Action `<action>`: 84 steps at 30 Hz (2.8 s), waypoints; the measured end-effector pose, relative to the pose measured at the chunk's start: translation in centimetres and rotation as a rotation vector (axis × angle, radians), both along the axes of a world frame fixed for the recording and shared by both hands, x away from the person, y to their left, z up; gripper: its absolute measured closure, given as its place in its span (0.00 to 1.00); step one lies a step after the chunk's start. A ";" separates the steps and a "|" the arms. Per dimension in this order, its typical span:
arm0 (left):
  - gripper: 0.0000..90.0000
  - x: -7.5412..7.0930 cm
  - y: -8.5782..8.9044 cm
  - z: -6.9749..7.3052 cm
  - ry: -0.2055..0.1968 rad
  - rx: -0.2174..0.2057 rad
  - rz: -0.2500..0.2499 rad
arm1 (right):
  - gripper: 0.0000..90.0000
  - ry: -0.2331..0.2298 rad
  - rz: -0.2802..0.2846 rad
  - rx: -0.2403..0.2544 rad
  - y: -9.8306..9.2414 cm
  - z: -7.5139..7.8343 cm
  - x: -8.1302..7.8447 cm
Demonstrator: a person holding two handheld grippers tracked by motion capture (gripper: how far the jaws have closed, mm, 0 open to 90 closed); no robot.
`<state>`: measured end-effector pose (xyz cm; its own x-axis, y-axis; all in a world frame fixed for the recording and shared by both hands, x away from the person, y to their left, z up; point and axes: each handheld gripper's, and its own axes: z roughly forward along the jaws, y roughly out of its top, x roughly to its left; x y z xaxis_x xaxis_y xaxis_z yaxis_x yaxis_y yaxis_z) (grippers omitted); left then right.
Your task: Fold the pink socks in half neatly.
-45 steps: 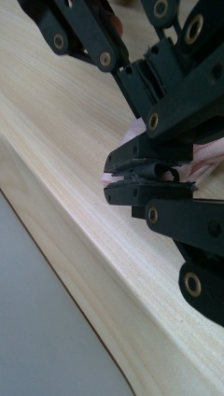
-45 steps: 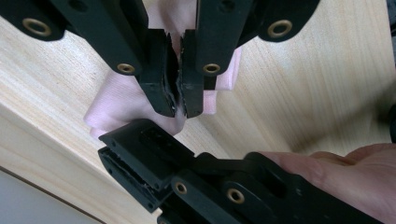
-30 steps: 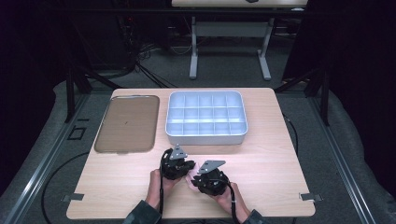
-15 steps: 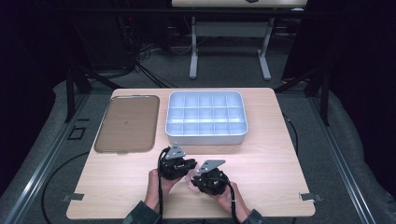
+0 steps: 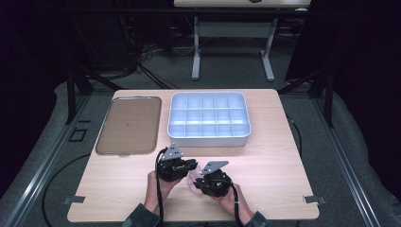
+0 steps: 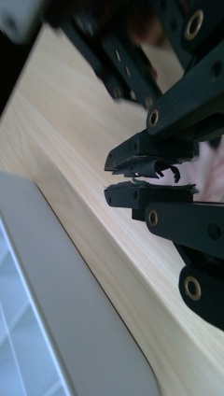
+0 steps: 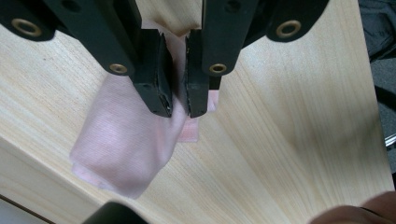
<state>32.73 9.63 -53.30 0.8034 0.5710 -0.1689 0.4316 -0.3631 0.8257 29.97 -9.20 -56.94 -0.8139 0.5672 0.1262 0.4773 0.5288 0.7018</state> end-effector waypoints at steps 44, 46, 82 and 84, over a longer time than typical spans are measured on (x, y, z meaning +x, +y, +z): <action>0.99 0.8 -0.1 -4.3 0.031 0.054 0.038 | 0.58 0.235 -0.114 -0.012 -0.4 0.2 4.4; 0.99 0.8 -0.2 -4.2 0.033 0.055 0.035 | 0.61 0.247 -0.115 -0.018 -0.4 0.2 4.3; 0.17 -1.0 8.3 -5.6 0.029 0.161 0.353 | 0.81 0.266 -0.079 0.030 -0.7 0.0 4.5; 0.17 -1.0 8.3 -5.6 0.024 0.162 0.352 | 0.81 0.266 -0.081 0.032 -0.7 -0.1 4.4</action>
<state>31.76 17.89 -58.89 0.5508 0.8317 -0.0702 0.5714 -0.3144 0.7581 34.41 -9.93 -57.00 -0.7020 0.6212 0.3483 0.6868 0.4610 0.5619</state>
